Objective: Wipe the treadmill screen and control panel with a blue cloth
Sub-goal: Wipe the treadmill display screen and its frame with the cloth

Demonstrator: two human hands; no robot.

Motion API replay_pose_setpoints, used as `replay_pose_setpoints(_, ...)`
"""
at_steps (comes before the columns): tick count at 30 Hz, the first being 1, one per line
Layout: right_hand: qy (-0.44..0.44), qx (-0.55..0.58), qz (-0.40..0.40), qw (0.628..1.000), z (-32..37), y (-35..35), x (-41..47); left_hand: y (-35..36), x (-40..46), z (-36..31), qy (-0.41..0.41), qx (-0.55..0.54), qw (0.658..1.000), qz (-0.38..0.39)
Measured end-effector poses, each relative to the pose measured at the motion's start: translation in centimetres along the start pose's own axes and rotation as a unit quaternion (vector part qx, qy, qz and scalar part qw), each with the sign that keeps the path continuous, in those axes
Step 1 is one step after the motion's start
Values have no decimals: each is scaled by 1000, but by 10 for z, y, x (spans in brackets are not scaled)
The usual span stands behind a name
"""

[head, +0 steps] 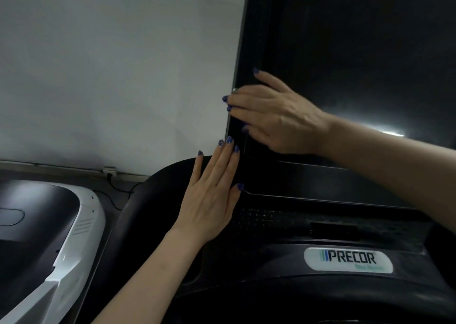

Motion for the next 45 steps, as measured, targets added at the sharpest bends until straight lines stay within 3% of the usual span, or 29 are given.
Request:
replay_pose_setpoints(8,-56,-29,11,998,-2,-2,3,3,1,0,11,1,1000,3)
replay_pose_setpoints(13,6,-16,-51,999,-25,-15,10,-11,16,-5,25,5,999,-19)
replay_pose_setpoints(18,-35,0,18,999,-35,-20,15,-17,40,-7,30,-2,999,-25)
replay_pose_setpoints(22,4,-6,-34,999,-61,-29,22,-13,41,-6,23,5,999,-25)
replay_pose_setpoints(31,-86,-17,-13,996,-58,-33,27,-39,71,-6,33,0,997,-65)
replay_pose_setpoints(36,-10,-20,-14,1000,-86,-37,39,-42,93,-3,36,-1,997,-65)
replay_pose_setpoints(41,-58,-46,-29,997,-92,-44,42,-40,92,-1,30,7,997,-70)
replay_pose_setpoints(45,30,-20,-51,998,-129,-52,55,-42,93,0,39,23,997,-70)
Point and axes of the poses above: each hand's wrist, its own x-axis towards the middle knuckle, its own y-axis out of the palm, z = x × y, the point moved 10 cm from there along x, towards the middle knuckle, and after that the axes turned 4 degrees about -x, right-handed, at the moved point
